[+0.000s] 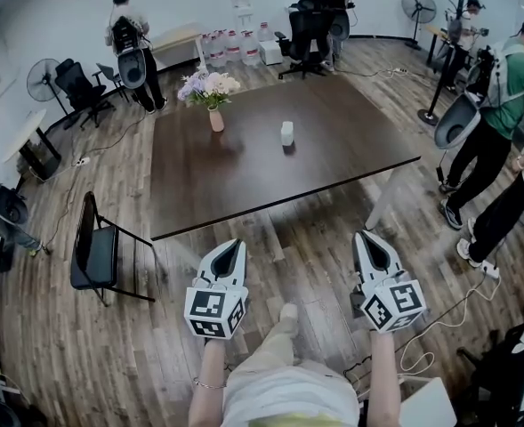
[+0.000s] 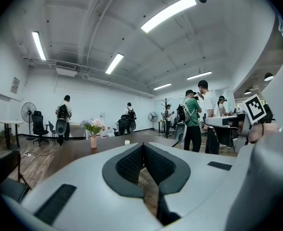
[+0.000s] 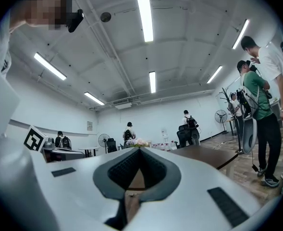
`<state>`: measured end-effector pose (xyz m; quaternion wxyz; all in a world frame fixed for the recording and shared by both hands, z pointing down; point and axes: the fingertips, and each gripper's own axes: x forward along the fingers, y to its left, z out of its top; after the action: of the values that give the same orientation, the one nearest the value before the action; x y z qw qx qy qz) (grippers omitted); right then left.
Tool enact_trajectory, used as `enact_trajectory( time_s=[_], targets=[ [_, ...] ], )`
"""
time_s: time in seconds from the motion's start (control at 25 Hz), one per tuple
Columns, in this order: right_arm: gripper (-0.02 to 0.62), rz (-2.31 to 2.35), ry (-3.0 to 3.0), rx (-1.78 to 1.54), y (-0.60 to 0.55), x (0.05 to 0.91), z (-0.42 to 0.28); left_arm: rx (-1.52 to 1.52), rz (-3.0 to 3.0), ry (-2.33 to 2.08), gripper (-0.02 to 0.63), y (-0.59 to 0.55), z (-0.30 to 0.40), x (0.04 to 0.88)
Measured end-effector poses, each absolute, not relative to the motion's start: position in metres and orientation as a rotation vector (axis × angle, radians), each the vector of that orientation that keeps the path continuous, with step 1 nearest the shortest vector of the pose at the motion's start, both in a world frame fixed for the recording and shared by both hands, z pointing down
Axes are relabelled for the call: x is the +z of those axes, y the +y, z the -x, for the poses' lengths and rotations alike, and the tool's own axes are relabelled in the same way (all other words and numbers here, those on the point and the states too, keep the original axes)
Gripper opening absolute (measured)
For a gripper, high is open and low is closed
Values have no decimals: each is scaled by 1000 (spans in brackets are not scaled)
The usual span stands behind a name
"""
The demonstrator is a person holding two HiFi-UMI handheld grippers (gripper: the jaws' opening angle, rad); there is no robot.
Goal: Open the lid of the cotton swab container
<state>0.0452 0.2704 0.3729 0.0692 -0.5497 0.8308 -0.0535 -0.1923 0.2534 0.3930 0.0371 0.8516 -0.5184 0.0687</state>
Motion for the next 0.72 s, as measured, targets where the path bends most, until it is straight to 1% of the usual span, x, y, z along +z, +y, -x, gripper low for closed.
enact_trajectory(
  time_s=[0.28,0.72],
  targets=[
    [20,1658,2507,-145,211,381,-51,207,-2621,-1538,23,186,174,407],
    [20,1699,2496,-177,97,383,-59,195,-2643,-1468,23,74,156,406]
  ],
)
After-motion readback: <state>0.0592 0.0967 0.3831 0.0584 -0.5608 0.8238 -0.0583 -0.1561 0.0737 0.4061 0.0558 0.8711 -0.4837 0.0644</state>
